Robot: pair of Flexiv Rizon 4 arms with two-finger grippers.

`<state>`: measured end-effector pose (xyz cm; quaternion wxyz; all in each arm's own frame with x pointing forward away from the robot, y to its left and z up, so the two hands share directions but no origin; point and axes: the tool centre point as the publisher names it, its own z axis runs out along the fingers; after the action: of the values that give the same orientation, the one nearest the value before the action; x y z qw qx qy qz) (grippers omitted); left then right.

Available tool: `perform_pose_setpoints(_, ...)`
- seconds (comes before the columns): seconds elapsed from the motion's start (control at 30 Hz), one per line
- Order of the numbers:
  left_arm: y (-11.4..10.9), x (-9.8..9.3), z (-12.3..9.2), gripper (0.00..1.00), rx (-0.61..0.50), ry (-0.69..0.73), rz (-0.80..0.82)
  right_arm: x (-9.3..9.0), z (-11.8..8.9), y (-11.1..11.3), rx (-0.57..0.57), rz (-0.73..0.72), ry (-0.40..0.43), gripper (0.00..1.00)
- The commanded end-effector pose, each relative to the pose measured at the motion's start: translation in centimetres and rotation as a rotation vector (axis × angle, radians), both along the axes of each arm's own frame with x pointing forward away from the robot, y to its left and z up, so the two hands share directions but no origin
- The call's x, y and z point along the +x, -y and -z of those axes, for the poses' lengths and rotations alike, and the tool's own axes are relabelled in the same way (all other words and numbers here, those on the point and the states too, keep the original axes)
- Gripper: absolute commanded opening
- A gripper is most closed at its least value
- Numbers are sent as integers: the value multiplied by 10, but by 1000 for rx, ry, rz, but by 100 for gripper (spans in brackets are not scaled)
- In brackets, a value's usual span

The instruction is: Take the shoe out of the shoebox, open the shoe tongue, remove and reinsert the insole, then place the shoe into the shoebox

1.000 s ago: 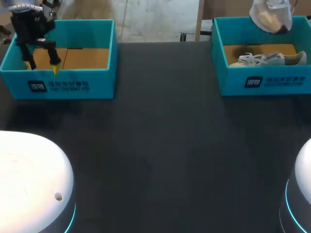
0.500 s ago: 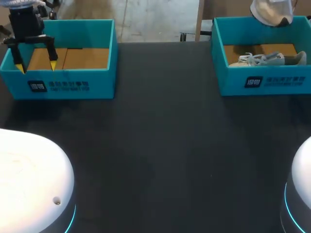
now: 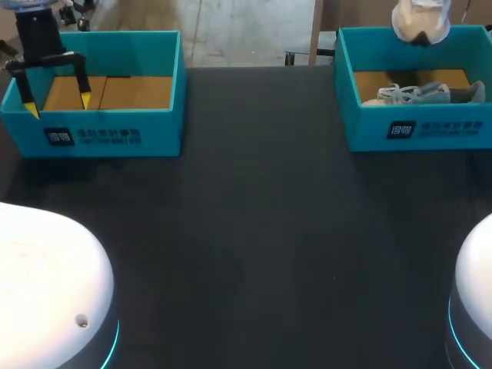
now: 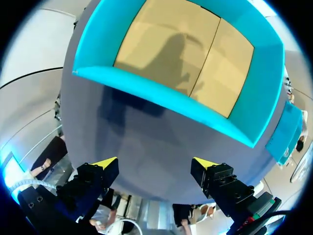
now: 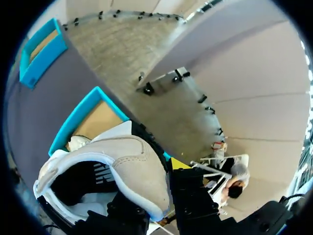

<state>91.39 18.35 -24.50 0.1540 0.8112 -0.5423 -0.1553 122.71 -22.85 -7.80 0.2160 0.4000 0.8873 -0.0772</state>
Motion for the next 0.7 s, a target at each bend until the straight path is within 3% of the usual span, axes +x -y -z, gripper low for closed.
perform_pose_setpoints(0.03, 0, 1, 0, 100, 1, -3, 2, 5, -4, -3, 43, 437, -53, 0)
perform_pose_setpoints(0.43, 0, 1, 0, 100, 1, -3, 2, 5, -4, -3, 43, 437, -53, 0)
perform_pose_setpoints(0.7, 0, 1, 0, 100, 1, -3, 2, -15, 9, 23, 138, 666, -59, 0)
